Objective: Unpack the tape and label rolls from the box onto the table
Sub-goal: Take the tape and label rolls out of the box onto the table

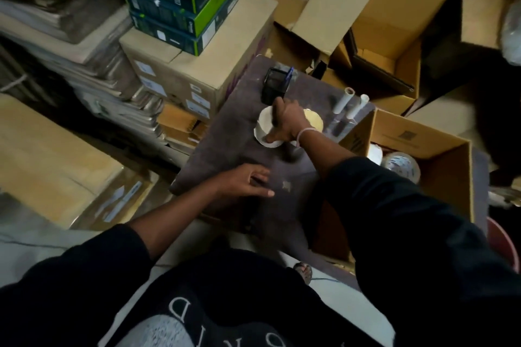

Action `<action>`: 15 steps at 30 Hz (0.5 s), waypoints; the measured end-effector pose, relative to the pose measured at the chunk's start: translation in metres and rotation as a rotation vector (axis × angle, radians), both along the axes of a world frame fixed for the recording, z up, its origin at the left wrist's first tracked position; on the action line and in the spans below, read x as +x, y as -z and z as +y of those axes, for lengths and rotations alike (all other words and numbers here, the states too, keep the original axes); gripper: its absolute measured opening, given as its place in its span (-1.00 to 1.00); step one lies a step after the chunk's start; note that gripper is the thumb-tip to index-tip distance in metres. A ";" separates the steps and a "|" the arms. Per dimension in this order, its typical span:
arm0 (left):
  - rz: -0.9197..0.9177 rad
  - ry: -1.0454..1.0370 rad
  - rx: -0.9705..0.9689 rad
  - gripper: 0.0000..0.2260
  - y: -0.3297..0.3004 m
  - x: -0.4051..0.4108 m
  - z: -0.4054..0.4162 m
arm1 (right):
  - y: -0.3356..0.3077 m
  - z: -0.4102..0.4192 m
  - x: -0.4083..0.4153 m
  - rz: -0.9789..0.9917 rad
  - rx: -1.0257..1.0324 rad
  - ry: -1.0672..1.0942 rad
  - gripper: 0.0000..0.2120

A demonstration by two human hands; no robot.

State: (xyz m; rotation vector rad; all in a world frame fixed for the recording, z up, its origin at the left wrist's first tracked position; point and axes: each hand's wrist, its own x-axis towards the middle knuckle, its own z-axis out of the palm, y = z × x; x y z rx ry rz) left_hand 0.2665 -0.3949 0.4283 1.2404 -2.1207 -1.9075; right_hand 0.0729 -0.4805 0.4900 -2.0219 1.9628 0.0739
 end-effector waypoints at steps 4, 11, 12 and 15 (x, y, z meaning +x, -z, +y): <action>-0.008 0.066 0.015 -0.33 0.001 -0.002 -0.008 | 0.026 -0.012 0.004 0.024 -0.011 0.055 -0.19; -0.004 0.035 0.071 -0.33 0.012 -0.013 -0.007 | 0.046 -0.025 0.005 0.117 -0.034 0.002 -0.22; -0.005 0.029 0.074 -0.33 0.013 -0.015 -0.007 | 0.046 -0.026 0.004 0.131 -0.034 0.002 -0.21; -0.011 0.018 0.073 -0.35 0.012 -0.022 -0.008 | 0.043 -0.026 0.001 0.148 -0.010 -0.008 -0.11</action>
